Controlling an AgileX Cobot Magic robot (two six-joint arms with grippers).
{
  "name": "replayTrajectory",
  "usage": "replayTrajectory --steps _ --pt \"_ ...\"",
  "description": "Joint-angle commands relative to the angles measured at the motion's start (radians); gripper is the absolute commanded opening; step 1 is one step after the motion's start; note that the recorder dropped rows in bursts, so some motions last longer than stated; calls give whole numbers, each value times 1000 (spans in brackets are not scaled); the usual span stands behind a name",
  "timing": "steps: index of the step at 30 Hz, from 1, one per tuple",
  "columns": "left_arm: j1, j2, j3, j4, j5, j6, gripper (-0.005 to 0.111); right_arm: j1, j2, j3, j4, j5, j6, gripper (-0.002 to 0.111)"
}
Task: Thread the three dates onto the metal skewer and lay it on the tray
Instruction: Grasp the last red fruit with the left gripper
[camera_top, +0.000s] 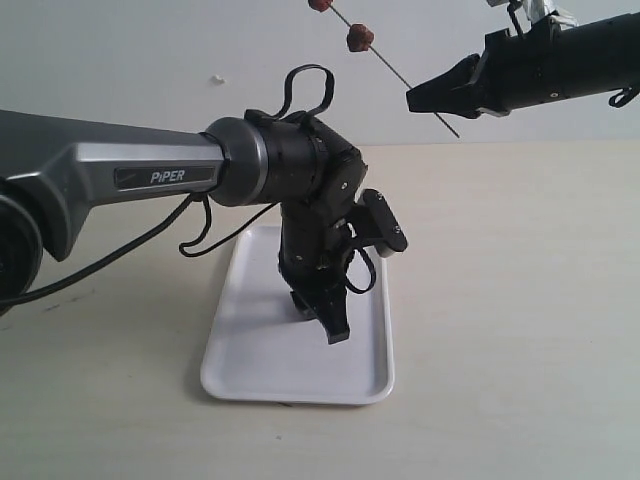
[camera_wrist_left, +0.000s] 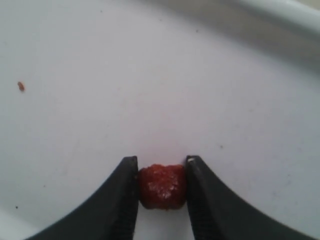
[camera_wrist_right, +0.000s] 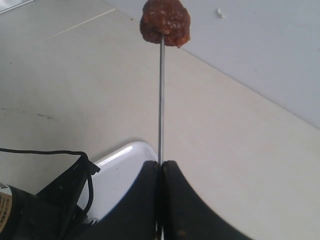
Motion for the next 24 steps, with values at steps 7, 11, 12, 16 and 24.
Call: replayTrajectory --steps 7,11,12,16,24 --pt "-1 7 0 -13 -3 3 35 -1 -4 -7 10 7 1 0" --pt "-1 7 0 -13 -3 3 32 -1 -4 -7 10 7 1 0" --pt "-1 7 0 -13 -3 3 30 -1 -4 -7 10 7 1 0" --pt "-1 7 0 -13 -1 3 24 -1 -4 -7 10 7 1 0" --pt "32 -22 0 -19 -3 -19 24 -1 -4 -7 7 3 -8 0"
